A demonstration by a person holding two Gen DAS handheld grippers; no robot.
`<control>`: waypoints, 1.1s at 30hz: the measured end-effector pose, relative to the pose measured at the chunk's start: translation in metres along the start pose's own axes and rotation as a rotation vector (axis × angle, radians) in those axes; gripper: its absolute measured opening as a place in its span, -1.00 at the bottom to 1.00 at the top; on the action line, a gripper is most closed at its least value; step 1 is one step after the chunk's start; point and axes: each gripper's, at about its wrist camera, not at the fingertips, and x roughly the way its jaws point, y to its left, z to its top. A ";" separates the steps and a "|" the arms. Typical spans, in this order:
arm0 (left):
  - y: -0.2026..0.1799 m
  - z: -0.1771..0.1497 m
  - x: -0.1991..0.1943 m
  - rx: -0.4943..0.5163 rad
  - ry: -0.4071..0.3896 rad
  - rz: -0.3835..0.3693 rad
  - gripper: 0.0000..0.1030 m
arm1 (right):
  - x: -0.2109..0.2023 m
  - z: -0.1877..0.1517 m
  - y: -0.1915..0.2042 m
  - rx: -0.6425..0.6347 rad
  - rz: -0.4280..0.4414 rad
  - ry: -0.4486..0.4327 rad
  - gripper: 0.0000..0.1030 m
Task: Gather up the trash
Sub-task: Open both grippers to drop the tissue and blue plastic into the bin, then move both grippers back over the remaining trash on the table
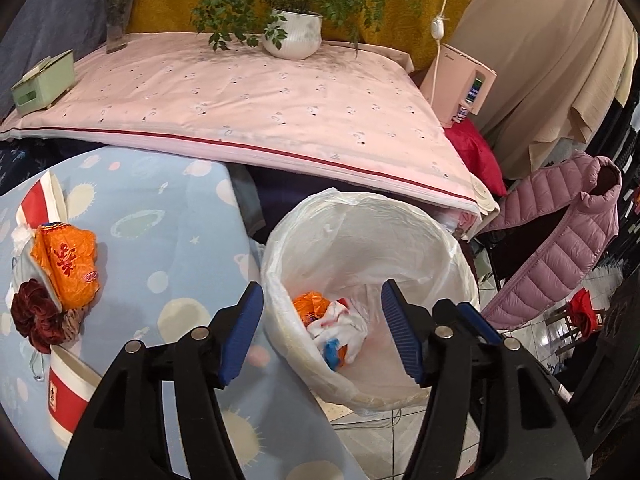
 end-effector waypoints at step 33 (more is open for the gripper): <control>0.110 -0.037 -0.045 -0.176 -0.011 0.139 0.30 | -0.010 -0.032 0.094 -0.170 0.090 0.049 -0.21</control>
